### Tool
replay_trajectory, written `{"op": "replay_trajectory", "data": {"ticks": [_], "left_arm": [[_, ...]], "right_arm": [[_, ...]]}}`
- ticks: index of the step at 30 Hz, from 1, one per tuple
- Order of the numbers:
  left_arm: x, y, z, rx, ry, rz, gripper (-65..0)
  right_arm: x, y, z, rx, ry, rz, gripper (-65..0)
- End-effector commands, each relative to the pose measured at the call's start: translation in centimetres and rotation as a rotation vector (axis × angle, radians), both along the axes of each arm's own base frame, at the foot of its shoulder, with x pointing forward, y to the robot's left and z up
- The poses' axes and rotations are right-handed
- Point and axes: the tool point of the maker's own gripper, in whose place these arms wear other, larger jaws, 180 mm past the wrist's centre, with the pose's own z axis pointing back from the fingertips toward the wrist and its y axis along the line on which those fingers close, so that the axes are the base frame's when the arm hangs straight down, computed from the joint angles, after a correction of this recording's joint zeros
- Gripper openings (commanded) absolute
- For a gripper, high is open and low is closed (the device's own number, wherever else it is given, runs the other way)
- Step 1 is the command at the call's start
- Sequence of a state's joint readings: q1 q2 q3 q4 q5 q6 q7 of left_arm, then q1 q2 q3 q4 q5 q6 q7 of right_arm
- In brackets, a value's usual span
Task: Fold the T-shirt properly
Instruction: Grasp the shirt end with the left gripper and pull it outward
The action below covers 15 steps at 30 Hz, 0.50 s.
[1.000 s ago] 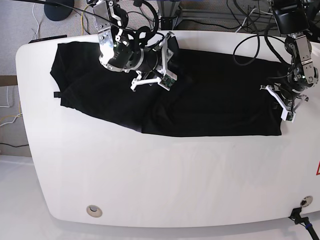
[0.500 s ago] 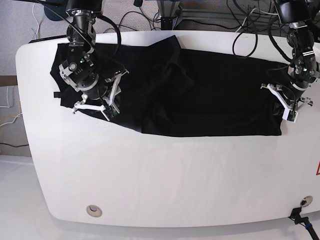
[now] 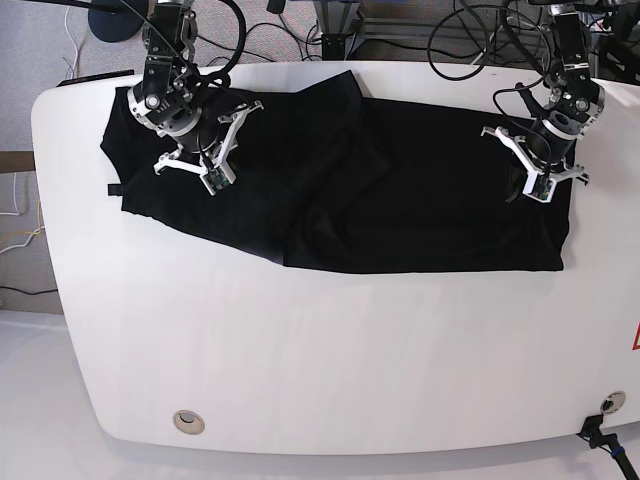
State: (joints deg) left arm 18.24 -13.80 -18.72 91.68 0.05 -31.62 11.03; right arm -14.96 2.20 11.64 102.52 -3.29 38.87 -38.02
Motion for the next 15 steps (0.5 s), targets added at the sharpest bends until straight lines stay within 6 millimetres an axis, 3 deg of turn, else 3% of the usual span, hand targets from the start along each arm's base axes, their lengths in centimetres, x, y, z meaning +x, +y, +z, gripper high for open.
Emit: {"op": "replay_trajectory", "data": {"ticks": [1, 7, 15], "left_arm": [[-0.2, 1.1, -0.7, 0.005, 0.017, 0.022, -65.0], [-2.3, 3.4, -4.4, 0.008, 0.134, 0.063, -65.0], [-2.8, 4.7, -5.0, 0.028, 0.161, 0.072, -65.0]], "right_arm": [[0.5, 0.0, -0.3, 0.029, -0.018, -0.001, -65.0], [2.2, -2.0, -1.9, 0.022, -0.010, -0.001, -65.0], [5.3, -3.5, -1.9, 0.023, -0.037, -0.009, -65.0]]}}
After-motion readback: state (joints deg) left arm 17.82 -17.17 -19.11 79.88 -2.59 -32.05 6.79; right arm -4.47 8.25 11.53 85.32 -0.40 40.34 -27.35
